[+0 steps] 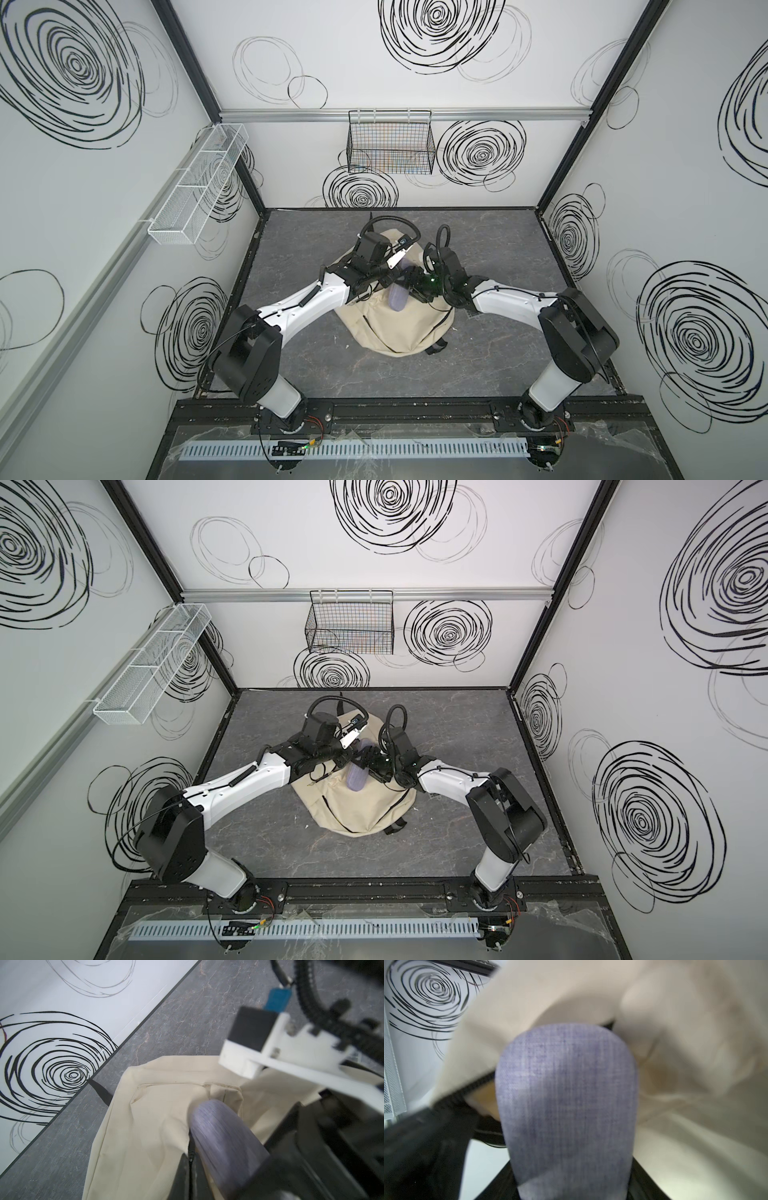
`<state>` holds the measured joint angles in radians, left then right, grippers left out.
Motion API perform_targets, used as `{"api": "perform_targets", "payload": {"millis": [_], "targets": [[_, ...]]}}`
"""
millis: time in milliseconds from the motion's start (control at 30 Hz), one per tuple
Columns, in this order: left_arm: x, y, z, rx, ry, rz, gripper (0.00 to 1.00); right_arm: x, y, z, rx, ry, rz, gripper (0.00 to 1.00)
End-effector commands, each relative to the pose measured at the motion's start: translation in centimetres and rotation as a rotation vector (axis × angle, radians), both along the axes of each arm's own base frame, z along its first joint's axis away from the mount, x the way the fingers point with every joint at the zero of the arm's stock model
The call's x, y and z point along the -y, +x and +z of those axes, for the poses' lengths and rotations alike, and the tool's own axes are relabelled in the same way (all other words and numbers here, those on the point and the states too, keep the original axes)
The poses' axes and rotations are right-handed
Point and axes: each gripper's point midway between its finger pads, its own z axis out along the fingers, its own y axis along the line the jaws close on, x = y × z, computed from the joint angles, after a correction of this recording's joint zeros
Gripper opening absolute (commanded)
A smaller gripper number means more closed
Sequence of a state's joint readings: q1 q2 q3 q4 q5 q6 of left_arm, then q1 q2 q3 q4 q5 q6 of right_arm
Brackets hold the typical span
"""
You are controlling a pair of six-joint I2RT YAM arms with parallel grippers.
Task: Pack books, pencil case, and school supplies into a backpack
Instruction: Place the glasses case in the student bag.
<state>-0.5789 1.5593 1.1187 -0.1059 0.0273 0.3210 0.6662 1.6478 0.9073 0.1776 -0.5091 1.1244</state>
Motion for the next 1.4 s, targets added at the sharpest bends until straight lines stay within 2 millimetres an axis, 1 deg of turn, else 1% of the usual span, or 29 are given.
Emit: {"api": "perform_targets", "payload": {"millis": [0, 67, 167, 267, 333, 433, 533, 633, 767, 800, 933, 967, 1000, 1100, 1200, 1300, 1367], "targets": [[1.3, 0.8, 4.7, 0.108, -0.143, -0.027, 0.00, 0.7, -1.8, 0.3, 0.002, -0.013, -0.015, 0.24], [1.2, 0.8, 4.9, 0.108, -0.154, -0.027, 0.00, 0.7, -2.1, 0.3, -0.001, -0.016, -0.005, 0.24], [1.4, 0.4, 5.0, 0.103, -0.159, -0.048, 0.00, 0.2, -1.4, 0.5, 0.009, -0.017, 0.014, 0.26], [1.7, -0.4, 4.8, 0.090, -0.167, -0.081, 0.00, -0.9, 0.3, 1.0, 0.018, 0.010, 0.030, 0.27], [1.9, -0.9, 4.7, 0.086, -0.169, -0.102, 0.00, -1.3, 2.0, 1.3, 0.017, 0.037, 0.020, 0.27], [1.8, -1.0, 4.7, 0.085, -0.169, -0.105, 0.00, -1.7, 4.6, 1.9, 0.028, 0.074, -0.008, 0.28], [1.8, -0.9, 4.5, 0.078, -0.168, -0.104, 0.00, -1.9, 6.9, 2.2, 0.030, 0.099, -0.038, 0.29], [1.7, -1.0, 4.3, 0.073, -0.166, -0.109, 0.00, -1.9, 8.2, 2.3, 0.021, 0.142, -0.083, 0.32], [1.8, -1.2, 4.1, 0.065, -0.167, -0.114, 0.00, -1.7, 9.2, 2.4, 0.017, 0.194, -0.162, 0.35], [1.8, -1.2, 4.1, 0.062, -0.169, -0.116, 0.00, -1.8, 9.3, 2.5, 0.019, 0.209, -0.174, 0.38], [1.9, -1.3, 3.9, 0.058, -0.178, -0.118, 0.00, -2.3, 9.1, 3.9, 0.039, 0.257, -0.191, 0.65], [1.9, -1.3, 4.0, 0.059, -0.178, -0.119, 0.00, -2.3, 8.9, 4.1, 0.039, 0.250, -0.190, 0.70], [1.9, -1.3, 4.0, 0.058, -0.181, -0.118, 0.00, -2.2, 8.5, 4.1, 0.040, 0.240, -0.188, 0.73], [2.0, -1.3, 4.1, 0.056, -0.190, -0.120, 0.00, -1.8, 7.0, 4.4, 0.040, 0.241, -0.177, 0.74], [1.9, -1.2, 4.2, 0.055, -0.195, -0.115, 0.00, -1.5, 5.4, 4.1, 0.025, 0.247, -0.162, 0.75], [1.8, -1.1, 4.3, 0.059, -0.192, -0.112, 0.00, -1.9, 4.2, 4.1, 0.019, 0.272, -0.133, 0.76], [1.7, -1.1, 4.4, 0.063, -0.190, -0.109, 0.00, -2.3, 3.8, 4.0, 0.013, 0.284, -0.117, 0.76]]}}
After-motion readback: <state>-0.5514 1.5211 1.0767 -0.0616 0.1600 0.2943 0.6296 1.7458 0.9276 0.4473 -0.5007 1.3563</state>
